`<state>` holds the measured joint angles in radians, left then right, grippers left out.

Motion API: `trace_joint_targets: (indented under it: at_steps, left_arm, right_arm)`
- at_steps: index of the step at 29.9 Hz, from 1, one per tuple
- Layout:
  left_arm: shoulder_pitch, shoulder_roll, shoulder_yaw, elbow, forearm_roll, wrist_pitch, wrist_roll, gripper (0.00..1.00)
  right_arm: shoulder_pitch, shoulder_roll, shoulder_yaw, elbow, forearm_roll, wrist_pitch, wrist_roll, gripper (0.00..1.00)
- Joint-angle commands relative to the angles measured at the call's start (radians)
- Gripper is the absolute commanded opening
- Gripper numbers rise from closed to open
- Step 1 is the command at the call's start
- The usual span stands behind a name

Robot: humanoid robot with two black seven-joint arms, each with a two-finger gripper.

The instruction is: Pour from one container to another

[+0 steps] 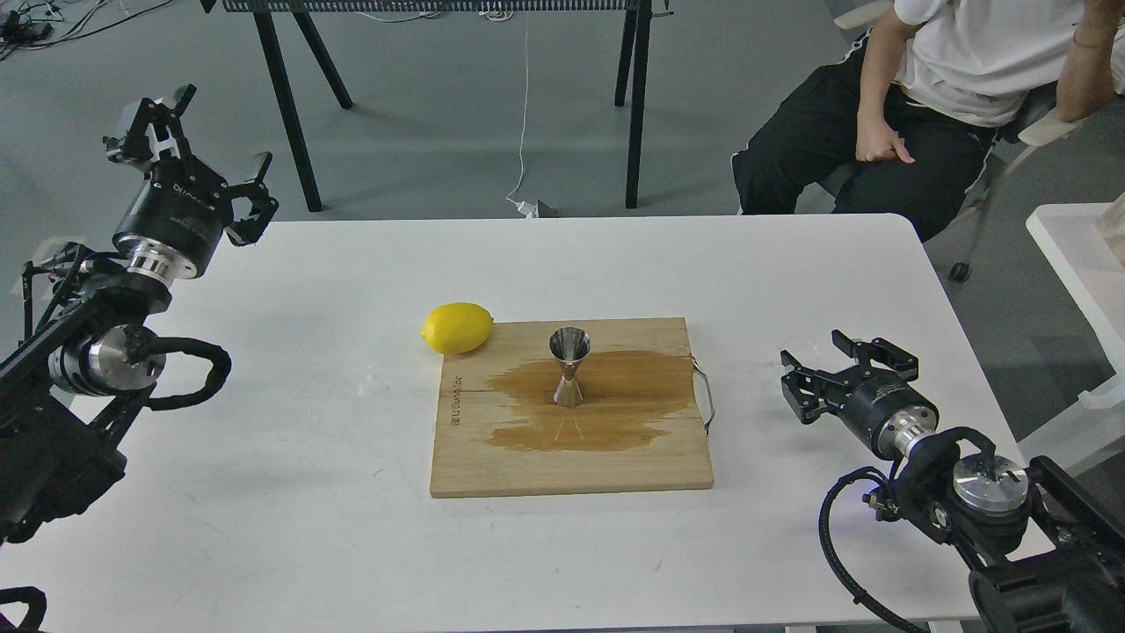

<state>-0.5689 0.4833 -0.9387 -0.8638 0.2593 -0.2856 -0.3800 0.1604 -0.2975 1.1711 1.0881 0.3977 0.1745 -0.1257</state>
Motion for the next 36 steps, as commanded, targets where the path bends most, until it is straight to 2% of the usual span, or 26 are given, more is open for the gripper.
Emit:
trace_joint_targets:
  at_steps: [1, 3, 7, 11, 15, 21, 23, 26, 28, 36]
  left_arm:
    - [0.001, 0.000, -0.002, 0.000, 0.000, 0.000, 0.000, 1.00]
    - [0.000, 0.000, -0.003, 0.000, 0.000, 0.002, 0.000, 1.00]
    - [0.001, 0.000, -0.005, 0.000, 0.000, 0.000, 0.001, 1.00]
    - [0.003, -0.002, -0.008, 0.000, -0.003, 0.000, 0.001, 1.00]
    - [0.006, -0.009, -0.011, 0.002, -0.023, 0.000, 0.000, 1.00]
    - [0.000, -0.042, -0.017, 0.055, -0.057, -0.001, 0.001, 1.00]
    - [-0.003, -0.049, -0.018, 0.072, -0.058, -0.004, 0.001, 1.00]
    - [0.000, -0.057, -0.034, 0.088, -0.077, -0.012, 0.001, 1.00]
    - [0.000, -0.058, -0.035, 0.095, -0.078, -0.012, 0.001, 1.00]
    - [0.000, -0.058, -0.035, 0.098, -0.104, -0.014, 0.001, 1.00]
  right_arm:
    - [-0.010, -0.019, 0.012, 0.013, 0.000, 0.166, 0.008, 0.99]
    - [-0.004, -0.022, 0.015, 0.013, -0.002, 0.233, 0.009, 0.99]
    - [0.046, -0.034, 0.047, 0.009, -0.008, 0.286, 0.011, 0.99]
    - [0.152, -0.051, 0.053, -0.052, -0.049, 0.289, 0.023, 1.00]
    - [0.283, -0.051, 0.053, -0.180, -0.105, 0.314, 0.070, 1.00]
    - [0.435, -0.037, 0.019, -0.361, -0.114, 0.314, 0.078, 1.00]
    - [0.464, -0.038, -0.007, -0.381, -0.144, 0.314, 0.083, 1.00]
    - [0.501, -0.037, -0.022, -0.413, -0.191, 0.314, 0.141, 1.00]
    - [0.510, -0.035, -0.024, -0.424, -0.192, 0.314, 0.162, 1.00]
    - [0.525, -0.017, -0.022, -0.422, -0.192, 0.314, 0.164, 1.00]
